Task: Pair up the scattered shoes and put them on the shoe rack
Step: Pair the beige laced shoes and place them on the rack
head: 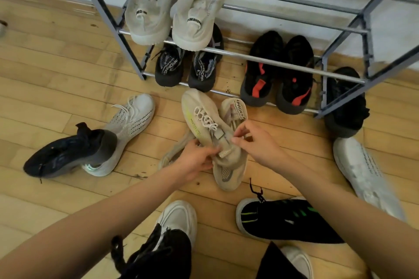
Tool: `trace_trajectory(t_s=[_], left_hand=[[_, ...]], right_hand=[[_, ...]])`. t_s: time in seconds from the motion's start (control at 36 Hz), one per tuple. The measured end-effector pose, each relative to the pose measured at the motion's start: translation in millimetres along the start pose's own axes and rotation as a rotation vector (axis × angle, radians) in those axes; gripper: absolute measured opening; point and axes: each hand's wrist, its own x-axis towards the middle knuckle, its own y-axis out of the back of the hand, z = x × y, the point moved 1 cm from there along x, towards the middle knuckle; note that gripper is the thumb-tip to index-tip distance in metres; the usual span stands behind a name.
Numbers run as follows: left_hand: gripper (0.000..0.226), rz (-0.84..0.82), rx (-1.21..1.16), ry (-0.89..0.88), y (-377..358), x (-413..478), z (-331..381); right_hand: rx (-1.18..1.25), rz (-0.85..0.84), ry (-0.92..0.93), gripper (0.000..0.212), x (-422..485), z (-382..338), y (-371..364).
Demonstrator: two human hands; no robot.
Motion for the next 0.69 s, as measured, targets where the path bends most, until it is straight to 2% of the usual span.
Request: trace_trajectory(t_s=[0.06,0.14,0.19,0.28,0.31,0.39,0.47,0.58,0.64,0.69], left_hand=[[0.044,0.055,-0.019,-0.026,0.6,0.3,-2.5],[0.045,0.118,-0.079,-0.057,8.7,-4.1,-4.4],[0.041,0.146,-0.095,-0.060,17.1,-8.5,-3.6],[0.037,0.221,0.011,-0.101,33.9,-18.2,3.0],[0.043,0.244,0.086,-0.124,41.3,-20.2,6.7],[0.058,0.283,0.302,-0.181,63.6,-22.9,20.5],[0.067,0.332,0.473,-0.176,85.5,-18.7,31.5],[0.065,0.323,0.571,-0.122,102.6,-10.6,32.9],[0.062,0.317,0.569,-0.097,105.7,-7.4,32.4],[0.058,0.312,0.543,-0.080,105.8,-4.5,32.0]], right_hand=[[0.057,-0.045,-0.011,0.011,-2.6,-1.0,1.8],[0.294,-0.110,-0.124,0.010,-5.3,-6.7,2.4],[0.376,-0.079,-0.185,0.019,-2.4,-11.8,0.8],[0.188,0.062,-0.252,0.031,8.8,-11.5,-3.0],[0.110,0.068,-0.290,0.039,12.5,-9.2,-5.4],[-0.046,-0.008,-0.372,0.085,18.6,-1.3,-15.3],[-0.070,-0.066,-0.420,0.102,17.6,5.8,-31.6],[-0.027,0.031,-0.508,0.105,16.8,23.5,-40.8],[-0.013,0.019,-0.524,0.099,15.9,29.9,-35.6],[-0.024,0.006,-0.542,0.083,14.8,33.9,-29.2]])
